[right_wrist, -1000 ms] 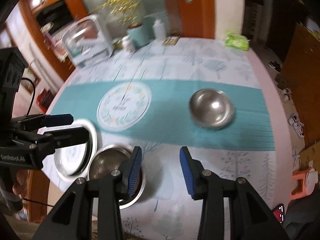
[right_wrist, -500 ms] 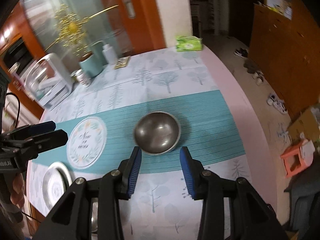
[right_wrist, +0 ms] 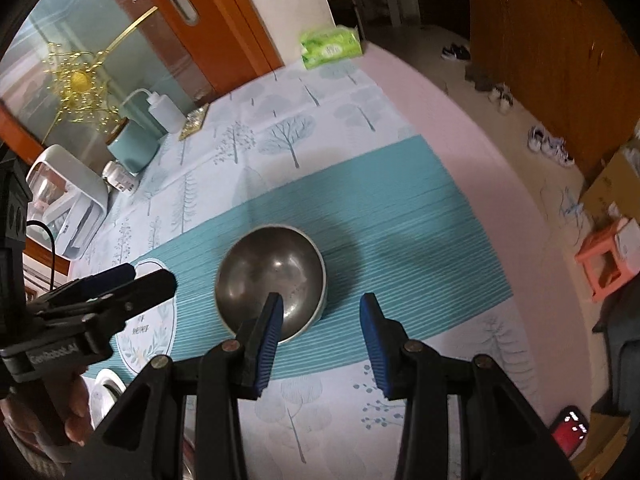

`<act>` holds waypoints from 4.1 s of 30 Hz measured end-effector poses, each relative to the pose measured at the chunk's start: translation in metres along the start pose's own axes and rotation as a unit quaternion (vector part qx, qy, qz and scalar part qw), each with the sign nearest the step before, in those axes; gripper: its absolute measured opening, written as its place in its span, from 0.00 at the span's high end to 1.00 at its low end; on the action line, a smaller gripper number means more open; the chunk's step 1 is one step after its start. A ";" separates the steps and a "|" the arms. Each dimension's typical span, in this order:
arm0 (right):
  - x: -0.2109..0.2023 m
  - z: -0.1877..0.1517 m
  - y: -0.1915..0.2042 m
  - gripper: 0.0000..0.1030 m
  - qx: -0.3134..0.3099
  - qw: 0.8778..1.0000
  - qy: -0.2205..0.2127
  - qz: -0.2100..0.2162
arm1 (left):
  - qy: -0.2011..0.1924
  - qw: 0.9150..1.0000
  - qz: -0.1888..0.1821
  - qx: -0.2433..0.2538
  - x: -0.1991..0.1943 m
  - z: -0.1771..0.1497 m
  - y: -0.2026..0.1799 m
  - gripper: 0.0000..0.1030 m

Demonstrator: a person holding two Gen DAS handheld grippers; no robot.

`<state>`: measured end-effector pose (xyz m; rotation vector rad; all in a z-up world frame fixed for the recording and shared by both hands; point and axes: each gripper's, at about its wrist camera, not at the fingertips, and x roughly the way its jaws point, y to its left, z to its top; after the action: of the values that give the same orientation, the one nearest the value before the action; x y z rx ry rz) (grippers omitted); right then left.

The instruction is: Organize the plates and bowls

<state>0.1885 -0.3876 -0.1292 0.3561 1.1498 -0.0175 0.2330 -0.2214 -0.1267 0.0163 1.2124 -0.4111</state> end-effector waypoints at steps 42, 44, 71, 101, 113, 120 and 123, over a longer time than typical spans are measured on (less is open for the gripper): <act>0.037 -0.006 0.016 0.93 0.003 0.999 0.047 -0.001 | 0.074 0.996 -0.021 0.035 0.049 -0.012 -0.002 0.91; 0.028 -0.009 0.021 0.93 -0.004 0.999 0.041 0.002 | 0.065 0.997 -0.018 0.040 0.033 -0.019 -0.002 0.90; -0.032 -0.154 0.123 0.92 -0.214 0.963 0.130 0.101 | 0.065 0.994 0.025 -0.086 -0.096 -0.224 0.062 0.89; -0.003 -0.170 0.154 0.90 -0.244 0.958 0.139 0.060 | 0.072 0.991 0.049 -0.105 -0.084 -0.236 0.093 0.68; -0.016 -0.168 0.163 0.72 -0.264 0.957 0.100 0.065 | 0.025 0.991 0.036 -0.127 -0.103 -0.234 0.101 0.37; -0.033 -0.165 0.160 0.72 -0.273 0.958 0.069 0.064 | -0.012 0.991 0.023 -0.130 -0.115 -0.229 0.098 0.23; -0.038 -0.162 0.157 0.71 -0.271 0.958 0.061 0.064 | -0.012 0.991 0.019 -0.129 -0.116 -0.228 0.096 0.22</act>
<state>0.0589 -0.1994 -0.1113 -0.0601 1.1998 0.4329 0.0236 -0.0452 -0.1228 -0.1875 1.2322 -0.2178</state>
